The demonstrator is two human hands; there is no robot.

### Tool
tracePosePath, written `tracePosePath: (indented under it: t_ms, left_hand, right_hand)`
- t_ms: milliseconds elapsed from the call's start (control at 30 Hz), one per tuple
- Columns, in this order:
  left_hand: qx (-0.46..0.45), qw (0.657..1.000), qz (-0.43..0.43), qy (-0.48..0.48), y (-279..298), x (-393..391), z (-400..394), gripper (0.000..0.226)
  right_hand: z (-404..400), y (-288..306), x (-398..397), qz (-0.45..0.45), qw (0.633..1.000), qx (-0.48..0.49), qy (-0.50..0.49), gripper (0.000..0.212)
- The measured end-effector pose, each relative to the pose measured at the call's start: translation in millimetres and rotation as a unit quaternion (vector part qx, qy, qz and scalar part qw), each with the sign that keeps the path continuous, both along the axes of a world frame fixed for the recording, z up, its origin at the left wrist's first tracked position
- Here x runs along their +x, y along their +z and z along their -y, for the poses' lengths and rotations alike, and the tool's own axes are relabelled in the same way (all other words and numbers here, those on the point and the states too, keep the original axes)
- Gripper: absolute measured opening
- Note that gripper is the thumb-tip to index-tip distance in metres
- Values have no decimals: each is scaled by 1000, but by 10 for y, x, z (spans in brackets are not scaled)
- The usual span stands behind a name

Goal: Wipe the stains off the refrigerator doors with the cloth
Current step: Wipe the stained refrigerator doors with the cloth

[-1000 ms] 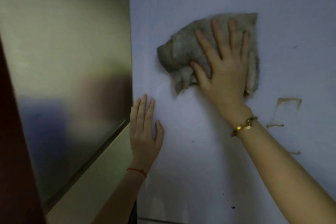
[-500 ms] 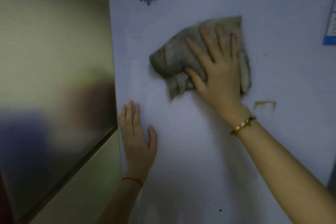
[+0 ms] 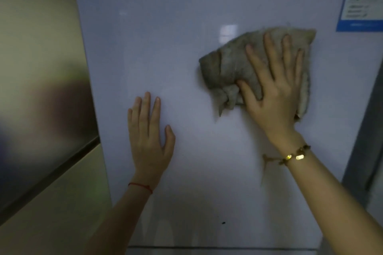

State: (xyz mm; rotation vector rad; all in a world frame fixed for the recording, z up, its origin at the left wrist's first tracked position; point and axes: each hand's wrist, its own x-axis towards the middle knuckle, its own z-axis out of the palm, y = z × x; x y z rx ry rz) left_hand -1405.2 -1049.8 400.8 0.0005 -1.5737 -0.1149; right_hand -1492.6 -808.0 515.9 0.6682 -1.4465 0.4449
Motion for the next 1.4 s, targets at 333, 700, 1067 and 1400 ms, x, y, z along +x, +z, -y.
tracePosePath:
  t_ms: [333, 700, 1067, 1400]
  left_hand:
    - [-6, 1000, -11, 5, -29, -34, 24, 56]
    - [-4, 1000, -10, 5, -16, -6, -14, 54]
    - [-8, 1000, -10, -3, -27, 7, 14, 54]
    - [-17, 1000, -11, -12, -42, -7, 43, 54]
  right_hand:
    - [-261, -374, -17, 16, 999, 34, -9, 50]
    - [-488, -1985, 88, 60, 983, 172, -31, 47]
    - [-140, -1720, 185, 64, 989, 134, -2, 50]
    - [97, -623, 74, 45, 999, -6, -2, 55]
